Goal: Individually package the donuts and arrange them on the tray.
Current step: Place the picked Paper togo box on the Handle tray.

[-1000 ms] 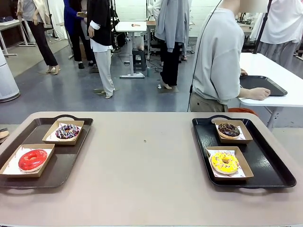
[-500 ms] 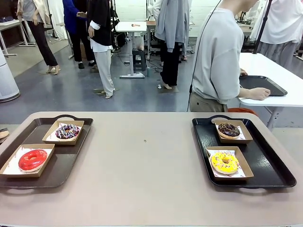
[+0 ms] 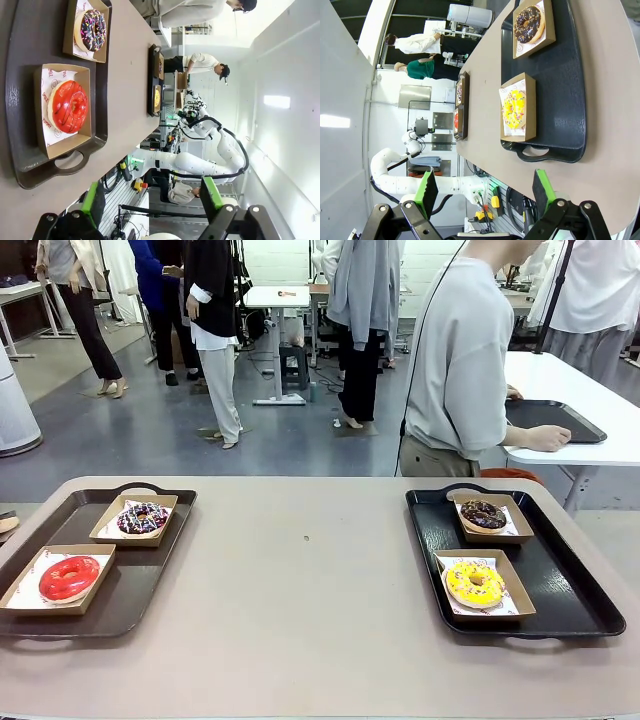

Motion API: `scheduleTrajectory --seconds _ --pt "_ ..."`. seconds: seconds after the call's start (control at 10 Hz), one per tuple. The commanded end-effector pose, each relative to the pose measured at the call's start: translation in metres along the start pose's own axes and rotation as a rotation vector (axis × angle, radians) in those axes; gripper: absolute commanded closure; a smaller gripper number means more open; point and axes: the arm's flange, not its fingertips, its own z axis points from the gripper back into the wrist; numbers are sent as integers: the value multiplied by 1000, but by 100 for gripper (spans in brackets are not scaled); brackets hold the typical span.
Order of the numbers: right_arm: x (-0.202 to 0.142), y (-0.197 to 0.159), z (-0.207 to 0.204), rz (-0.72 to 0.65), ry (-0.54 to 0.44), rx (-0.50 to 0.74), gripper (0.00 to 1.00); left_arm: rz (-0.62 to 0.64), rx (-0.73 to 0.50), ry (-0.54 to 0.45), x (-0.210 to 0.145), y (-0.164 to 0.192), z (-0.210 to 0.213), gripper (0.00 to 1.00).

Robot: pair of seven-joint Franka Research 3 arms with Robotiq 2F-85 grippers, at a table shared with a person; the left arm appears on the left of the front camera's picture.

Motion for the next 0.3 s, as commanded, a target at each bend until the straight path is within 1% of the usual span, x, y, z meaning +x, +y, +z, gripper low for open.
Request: scheduleTrajectory --seconds 0.0,0.2 --pt "0 0 0 12 -9 16 0 1 -6 -4 -2 0 1 0" --pt "0 0 0 12 -9 16 0 1 -6 -4 -2 0 1 0"
